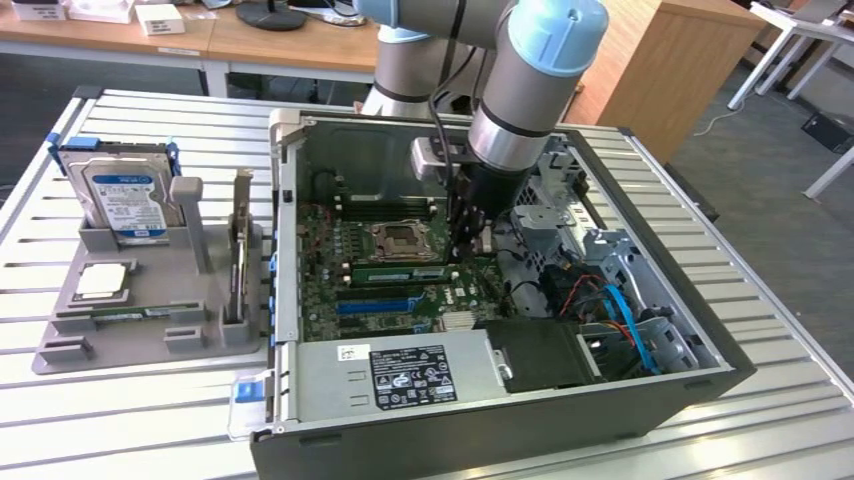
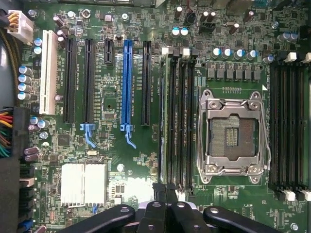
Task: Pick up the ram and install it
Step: 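Press down the ram until it locks into place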
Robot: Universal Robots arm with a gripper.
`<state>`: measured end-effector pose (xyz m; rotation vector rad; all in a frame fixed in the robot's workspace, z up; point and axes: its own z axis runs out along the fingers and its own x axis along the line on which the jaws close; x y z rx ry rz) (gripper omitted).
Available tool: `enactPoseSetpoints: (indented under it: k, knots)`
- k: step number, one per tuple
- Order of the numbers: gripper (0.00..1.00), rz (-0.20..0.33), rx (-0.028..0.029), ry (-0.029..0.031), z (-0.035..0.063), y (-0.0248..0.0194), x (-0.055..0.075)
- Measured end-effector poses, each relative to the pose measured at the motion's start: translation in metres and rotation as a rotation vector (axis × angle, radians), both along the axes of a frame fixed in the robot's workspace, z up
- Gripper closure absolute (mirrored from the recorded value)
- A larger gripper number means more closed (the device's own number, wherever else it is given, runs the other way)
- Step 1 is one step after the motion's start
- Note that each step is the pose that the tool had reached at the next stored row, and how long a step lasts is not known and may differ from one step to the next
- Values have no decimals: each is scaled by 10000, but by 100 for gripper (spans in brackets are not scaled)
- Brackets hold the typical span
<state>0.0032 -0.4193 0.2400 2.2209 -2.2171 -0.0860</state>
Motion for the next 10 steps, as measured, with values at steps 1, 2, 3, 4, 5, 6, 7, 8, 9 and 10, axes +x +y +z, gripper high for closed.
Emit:
enactPoseSetpoints:
  k: [1, 2, 3, 4, 5, 6, 7, 8, 9, 10]
  knots:
    - [89, 0, -2, 1, -1, 0, 0]
    - [89, 0, -2, 1, -1, 0, 0]
    - [89, 0, -3, 0, -1, 0, 0]
    - [89, 0, -2, 2, -1, 0, 0]
    - [89, -1, -2, 1, -2, 0, 7]
    - [89, -1, -2, 0, -2, 0, 20]
    - [89, 0, -1, 0, -2, 0, 28]
    - [89, 0, 0, 0, -3, 0, 29]
    - [89, -1, -1, 0, -3, 0, 29]
    - [89, -1, 0, 0, -3, 0, 29]
